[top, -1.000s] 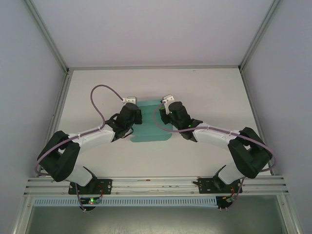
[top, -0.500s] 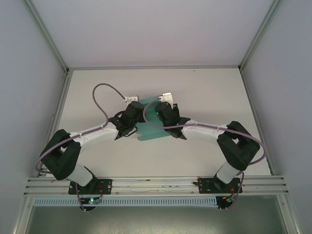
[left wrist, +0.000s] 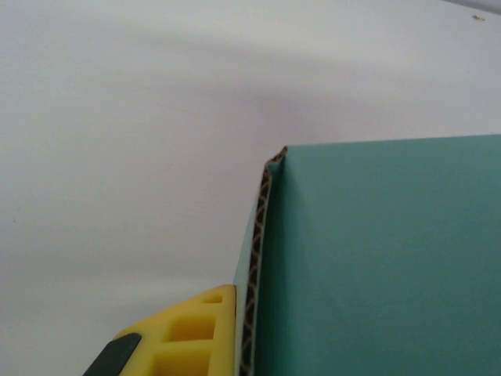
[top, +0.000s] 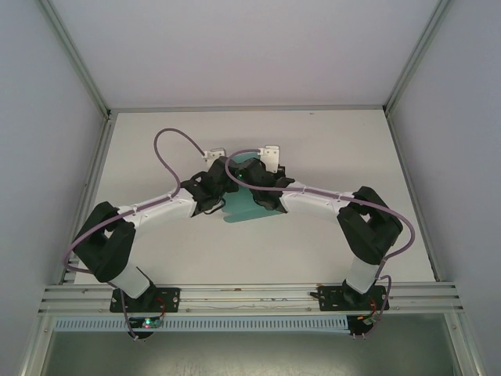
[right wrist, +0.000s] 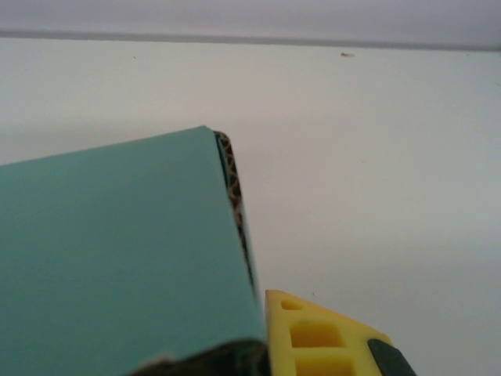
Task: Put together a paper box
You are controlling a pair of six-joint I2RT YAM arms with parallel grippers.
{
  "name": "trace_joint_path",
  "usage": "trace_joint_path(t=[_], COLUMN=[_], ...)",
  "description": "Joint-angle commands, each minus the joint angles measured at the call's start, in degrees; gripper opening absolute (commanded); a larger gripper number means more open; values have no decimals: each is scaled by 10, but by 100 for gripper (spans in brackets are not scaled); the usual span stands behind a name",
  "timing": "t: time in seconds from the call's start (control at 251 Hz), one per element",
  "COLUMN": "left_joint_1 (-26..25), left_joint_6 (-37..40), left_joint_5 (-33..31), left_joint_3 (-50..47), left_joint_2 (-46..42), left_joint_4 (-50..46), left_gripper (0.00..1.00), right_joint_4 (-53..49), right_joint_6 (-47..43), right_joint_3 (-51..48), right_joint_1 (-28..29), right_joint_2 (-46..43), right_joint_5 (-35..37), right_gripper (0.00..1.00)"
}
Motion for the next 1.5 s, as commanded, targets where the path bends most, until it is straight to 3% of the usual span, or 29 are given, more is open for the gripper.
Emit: trace_joint_path(t=[0.0, 0.124, 0.188, 0.287, 0.467, 0.535, 0.642, 0.698, 0.758, 0.862, 1.029, 1.241, 1.389, 1.496], left_joint_1=[15, 15, 15, 15, 15, 14, 16, 15, 16, 21, 29, 29, 29, 29], left_joint_6=[-36, -21, -11, 1, 15, 14, 13, 16, 18, 22, 38, 59, 69, 67], left_joint_5=[-137, -109, -92, -73, -57, -57, -57, -55, -52, -51, -28, -2, 12, -6], left_joint_3=[-24, -41, -46, -53, -48, -44, -39, -36, -33, -27, -25, -26, -29, -27], left_joint_2=[-24, -36, -41, -45, -45, -47, -47, -48, -48, -48, -62, -78, -79, -75], left_joint_4=[-79, -40, -22, 0, 2, -2, -8, -9, -10, -19, -16, -26, -22, -34], left_gripper=[0, 0, 0, 0, 0, 0, 0, 0, 0, 0, 0, 0, 0, 0], right_joint_4=[-42, 218, 341, 435, 465, 466, 466, 459, 441, 430, 356, 272, 252, 249], right_joint_6=[27, -73, -113, -146, -206, -212, -236, -248, -254, -251, -265, -332, -350, -334], right_joint_3=[-48, -164, -219, -259, -273, -280, -293, -297, -300, -315, -316, -290, -260, -267], right_joint_1=[-72, -86, -105, -118, -117, -117, -114, -113, -111, -112, -113, -146, -158, -174], right_joint_2=[-3, -70, -95, -112, -135, -147, -175, -192, -213, -260, -311, -296, -267, -298], right_joint_5=[158, -4, -126, -238, -352, -372, -418, -448, -474, -497, -466, -573, -557, -602], right_gripper=[0, 0, 0, 0, 47, 49, 61, 75, 98, 98, 98, 98, 98, 98])
